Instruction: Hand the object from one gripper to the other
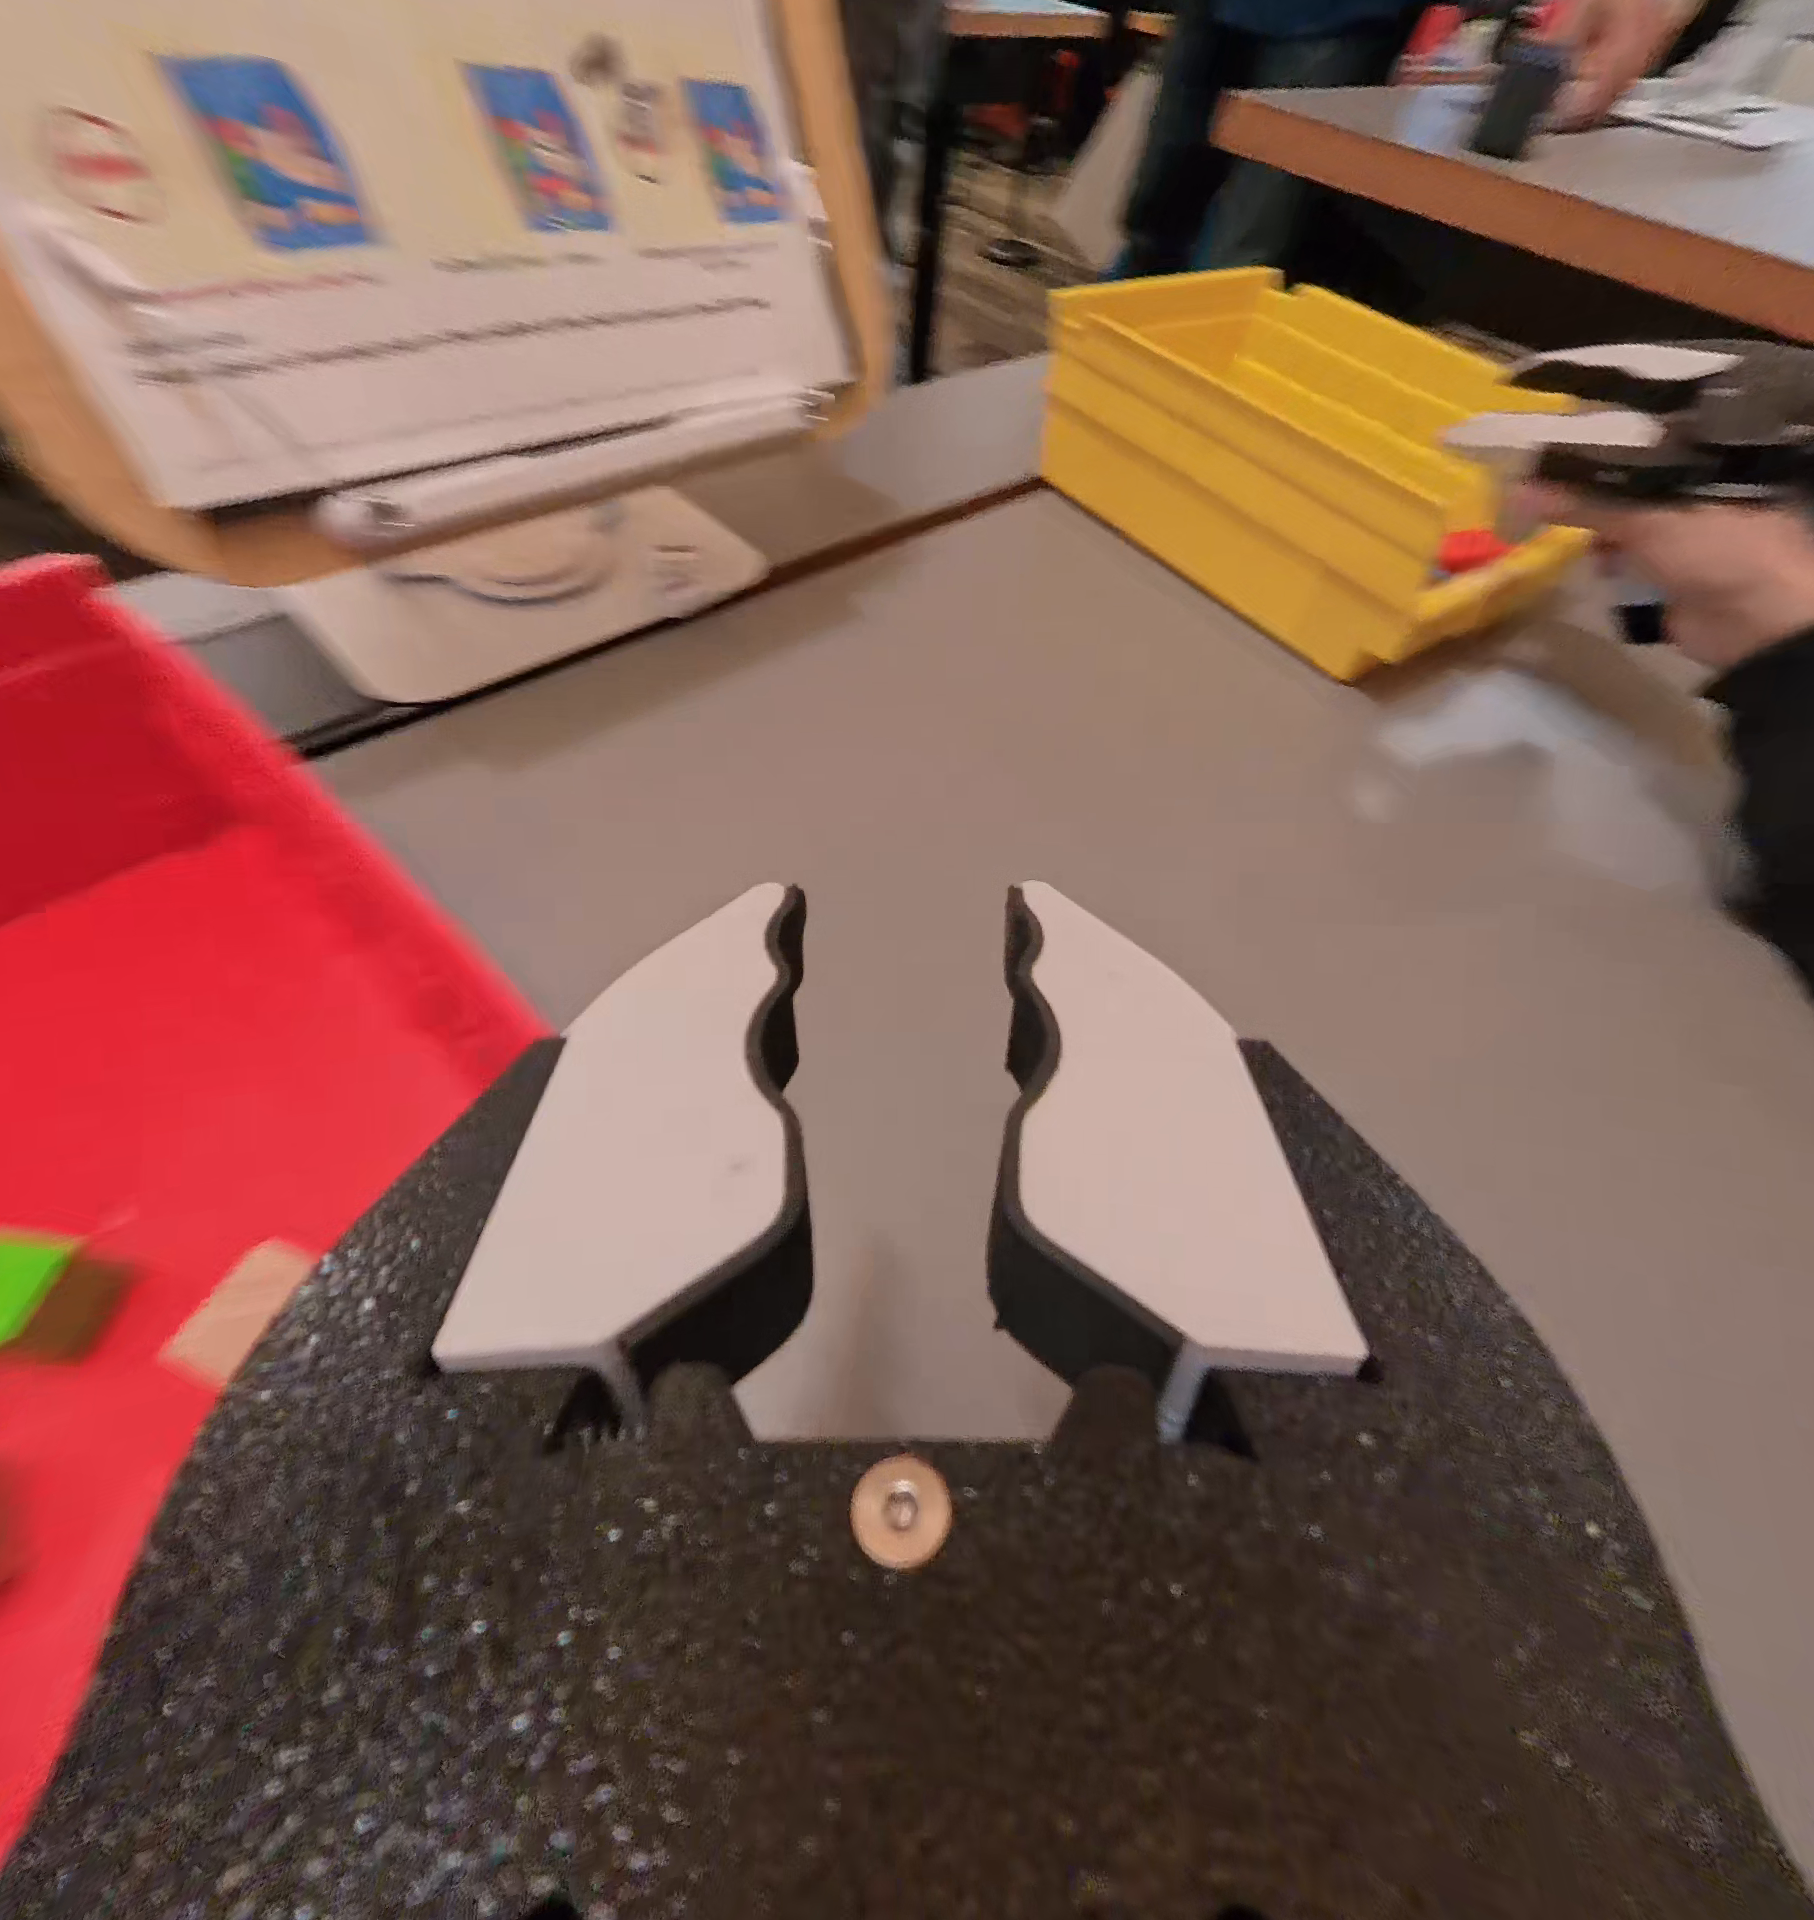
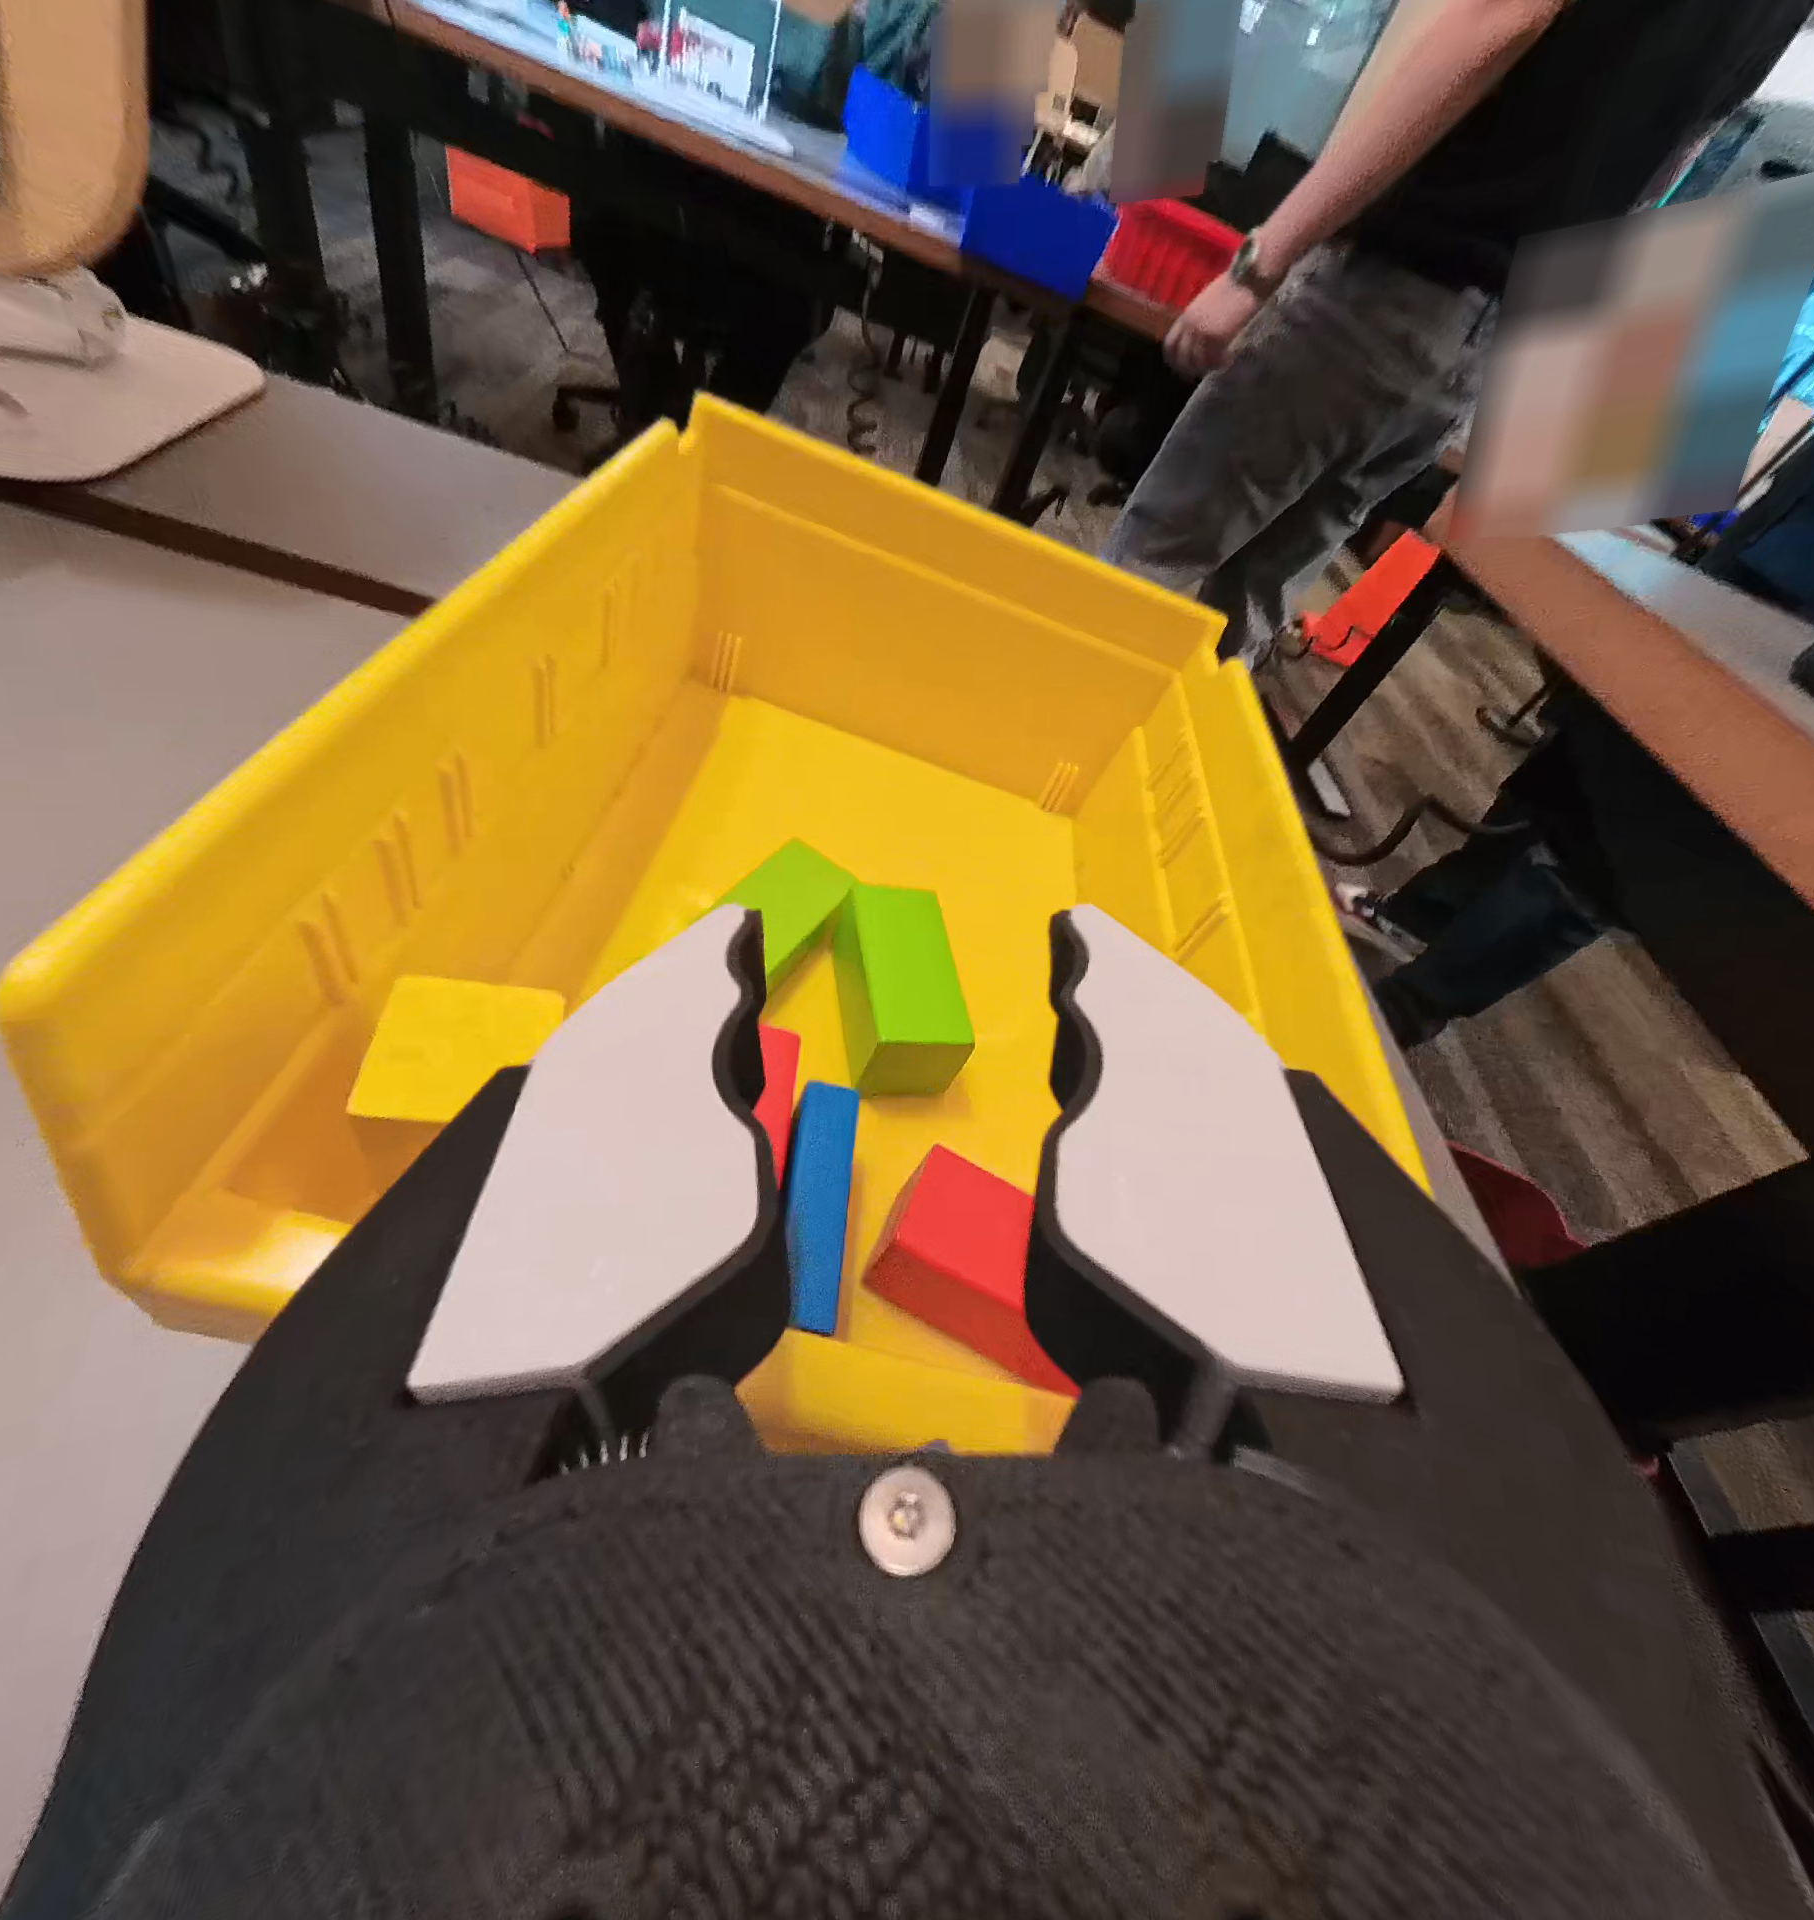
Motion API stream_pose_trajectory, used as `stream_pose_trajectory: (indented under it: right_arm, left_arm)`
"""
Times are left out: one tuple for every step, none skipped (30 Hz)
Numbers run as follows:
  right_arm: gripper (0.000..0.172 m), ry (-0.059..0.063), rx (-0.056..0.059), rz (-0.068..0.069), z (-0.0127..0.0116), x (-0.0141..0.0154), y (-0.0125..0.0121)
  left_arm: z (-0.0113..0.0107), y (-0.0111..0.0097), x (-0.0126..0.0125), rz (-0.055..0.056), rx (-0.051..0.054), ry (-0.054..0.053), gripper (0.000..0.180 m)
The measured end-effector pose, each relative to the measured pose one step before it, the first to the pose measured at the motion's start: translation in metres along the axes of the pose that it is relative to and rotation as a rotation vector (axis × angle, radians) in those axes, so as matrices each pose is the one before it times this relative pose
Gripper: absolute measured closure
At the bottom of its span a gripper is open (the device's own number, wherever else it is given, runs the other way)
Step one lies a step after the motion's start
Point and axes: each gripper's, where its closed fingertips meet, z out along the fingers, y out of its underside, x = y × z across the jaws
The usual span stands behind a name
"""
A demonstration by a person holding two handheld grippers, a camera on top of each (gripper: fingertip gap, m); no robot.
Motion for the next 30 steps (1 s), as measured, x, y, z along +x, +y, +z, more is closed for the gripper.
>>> stream_pose_trajectory:
  right_arm:
    - [0.118, 0.0022, 0.0223, 0.0015, -0.00159, -0.00055, -0.00560]
    - [0.118, -0.0028, 0.0224, 0.0025, -0.00128, -0.00174, -0.00557]
    - [0.119, -0.0047, 0.0261, 0.0008, -0.00100, -0.00268, -0.00595]
    - [0.119, -0.0079, 0.0264, -0.0038, -0.00077, -0.00355, -0.00602]
    - [0.120, -0.0094, 0.0231, -0.0094, -0.00040, -0.00431, -0.00533]
    - [0.121, -0.0107, 0.0168, -0.0171, -0.00004, -0.00470, -0.00420]
    - [0.121, -0.0099, 0.0078, -0.0225, 0.00038, -0.00437, -0.00279]
    - [0.121, -0.0082, 0.0010, -0.0224, 0.00050, -0.00403, -0.00163]
    - [0.121, -0.0068, -0.0003, -0.0209, 0.00068, -0.00363, -0.00093]
    - [0.121, -0.0112, 0.0005, -0.0178, 0.00057, -0.00412, -0.00075]
    - [0.121, -0.0159, 0.0018, -0.0138, 0.00084, -0.00445, -0.00097]
    - [0.121, -0.0145, -0.0002, -0.0101, 0.00087, -0.00390, -0.00083]
    - [0.121, -0.0087, 0.0021, -0.0076, 0.00050, -0.00294, -0.00134]
    - [0.121, -0.0054, 0.0065, -0.0067, 0.00028, -0.00229, -0.00193]
    - [0.121, -0.0065, 0.0071, -0.0061, 0.00010, -0.00219, -0.00196]
    - [0.121, -0.0087, 0.0067, -0.0031, 0.00012, -0.00219, -0.00179]
    - [0.121, -0.0132, 0.0087, 0.0030, -0.00005, -0.00276, -0.00235]
    - [0.121, -0.0267, 0.0196, 0.0062, -0.00015, -0.00478, -0.00422]
    - [0.121, -0.0422, 0.0271, 0.0052, -0.00027, -0.00734, -0.00575]
    - [0.121, -0.0461, 0.0234, 0.0078, -0.00008, -0.00785, -0.00546]
    - [0.121, -0.0469, 0.0219, 0.0136, 0.00045, -0.00813, -0.00535]
    - [0.120, -0.0455, 0.0243, 0.0145, 0.00069, -0.00799, -0.00541]
    - [0.120, -0.0405, 0.0281, 0.0087, 0.00083, -0.00772, -0.00561]
    - [0.120, -0.0345, 0.0240, -0.0003, 0.00074, -0.00689, -0.00493]
    - [0.118, -0.0266, 0.0136, -0.0036, 0.00092, -0.00556, -0.00340]
    - [0.116, -0.0245, 0.0032, -0.0046, 0.00118, -0.00481, -0.00169]
    - [0.112, -0.0254, -0.0044, -0.0055, 0.00123, -0.00491, -0.00003]
    - [0.110, -0.0206, -0.0092, -0.0091, 0.00123, -0.00396, 0.00118]
    - [0.109, -0.0070, -0.0080, -0.0119, 0.00097, -0.00199, 0.00158]
    - [0.109, 0.0007, -0.0087, -0.0108, 0.00062, -0.00043, 0.00172]
  left_arm:
    - [-0.00818, -0.00225, -0.01390, 0.0049, 0.0119, -0.0732, 0.144]
    - [-0.00798, -0.00135, -0.01460, 0.0052, 0.0070, -0.0730, 0.143]
    - [-0.00756, -0.00013, -0.01522, 0.0053, -0.0001, -0.0738, 0.142]
    - [-0.00694, 0.00119, -0.01573, 0.0063, -0.0084, -0.0730, 0.142]
    - [-0.00587, 0.00301, -0.01514, 0.0101, -0.0195, -0.0657, 0.142]
    - [-0.00485, 0.00496, -0.01426, 0.0125, -0.0317, -0.0569, 0.142]
    - [-0.00345, 0.00600, -0.01305, 0.0121, -0.0380, -0.0494, 0.142]
    - [-0.00205, 0.00614, -0.01114, 0.0142, -0.0375, -0.0383, 0.142]
    - [-0.00017, 0.00529, -0.00916, 0.0219, -0.0335, -0.0260, 0.142]
    - [0.00209, 0.00412, -0.00783, 0.0350, -0.0307, -0.0162, 0.143]
    - [0.00461, 0.00322, -0.00647, 0.0528, -0.0354, -0.0025, 0.144]
    - [0.00682, 0.00397, -0.00489, 0.0668, -0.0477, 0.0146, 0.143]
    - [0.00816, 0.00522, -0.00343, 0.0653, -0.0652, 0.0300, 0.143]
    - [0.00845, 0.00527, -0.00235, 0.0603, -0.0748, 0.0436, 0.141]
    - [0.00864, 0.00360, -0.00315, 0.0575, -0.0679, 0.0425, 0.140]
    - [0.00884, 0.00140, -0.00549, 0.0519, -0.0542, 0.0307, 0.139]
    - [0.00862, -0.00064, -0.00763, 0.0466, -0.0402, 0.0183, 0.137]
    - [0.00868, -0.00114, -0.00738, 0.0446, -0.0315, 0.0168, 0.136]
    - [0.00878, -0.00025, -0.00509, 0.0388, -0.0324, 0.0282, 0.135]
    - [0.00924, 0.00103, -0.00244, 0.0293, -0.0365, 0.0404, 0.133]
    - [0.00999, 0.00257, -0.00092, 0.0216, -0.0425, 0.0473, 0.132]
    - [0.01030, 0.00341, -0.00049, 0.0109, -0.0458, 0.0455, 0.131]
    - [0.00986, 0.00214, -0.00009, -0.0013, -0.0394, 0.0410, 0.130]
    - [0.00884, 0.00116, 0.00007, -0.0047, -0.0313, 0.0350, 0.130]
    - [0.00760, 0.00106, -0.00103, -0.0019, -0.0276, 0.0203, 0.130]
    - [0.00601, 0.00122, -0.00341, -0.0008, -0.0253, -0.0014, 0.130]
    - [0.00504, 0.00125, -0.00517, -0.0042, -0.0243, -0.0180, 0.130]
    - [0.00444, 0.00125, -0.00450, -0.0064, -0.0236, -0.0162, 0.130]
    - [0.00421, 0.00121, -0.00185, -0.0043, -0.0198, -0.0026, 0.131]
    - [0.00423, 0.00162, -0.00056, -0.0046, -0.0176, 0.0042, 0.132]
